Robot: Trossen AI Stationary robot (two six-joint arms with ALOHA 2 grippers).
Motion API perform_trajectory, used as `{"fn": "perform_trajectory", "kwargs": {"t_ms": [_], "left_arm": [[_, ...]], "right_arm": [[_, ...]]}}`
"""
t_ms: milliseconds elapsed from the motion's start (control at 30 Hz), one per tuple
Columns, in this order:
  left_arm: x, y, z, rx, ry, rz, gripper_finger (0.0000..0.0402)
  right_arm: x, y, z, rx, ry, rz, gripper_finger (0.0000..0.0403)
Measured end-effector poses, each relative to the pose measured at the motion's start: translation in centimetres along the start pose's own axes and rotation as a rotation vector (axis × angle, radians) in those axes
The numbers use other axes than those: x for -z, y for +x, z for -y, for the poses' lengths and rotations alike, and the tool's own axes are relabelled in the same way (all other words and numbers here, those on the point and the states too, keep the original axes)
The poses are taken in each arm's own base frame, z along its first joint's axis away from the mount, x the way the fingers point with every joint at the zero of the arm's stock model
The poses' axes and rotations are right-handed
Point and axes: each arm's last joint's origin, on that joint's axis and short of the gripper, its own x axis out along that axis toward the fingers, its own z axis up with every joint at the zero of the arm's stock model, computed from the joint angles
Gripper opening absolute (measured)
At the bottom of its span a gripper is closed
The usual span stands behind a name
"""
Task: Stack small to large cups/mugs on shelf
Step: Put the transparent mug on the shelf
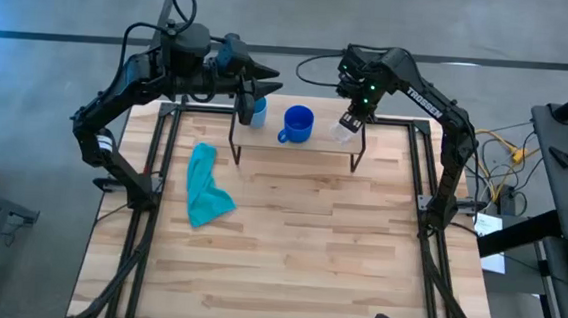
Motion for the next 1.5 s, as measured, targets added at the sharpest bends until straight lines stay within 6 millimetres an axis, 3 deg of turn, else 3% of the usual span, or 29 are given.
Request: {"fn": "perform_trajectory", "kwargs": {"t_ms": [633,1200,1500], "left_arm": [[0.0,0.0,0.0,-0.003,0.009,0.000,0.0118],[0.3,-0.1,0.0,-0.002,0.037,-0.029,0.0118],[0.2,-0.3,0.0,0.008,0.029,-0.024,0.0118]], "right_arm": [[-0.9,-0.1,-0.1,0.014,-0.036,0.096,0.0074],[-1.2,-0.9,-1.1,0.011,0.008,0.169,0.0065],[-0.8,-1.1,-3.0,-0.010,-0.016,0.138,0.0065]]}}
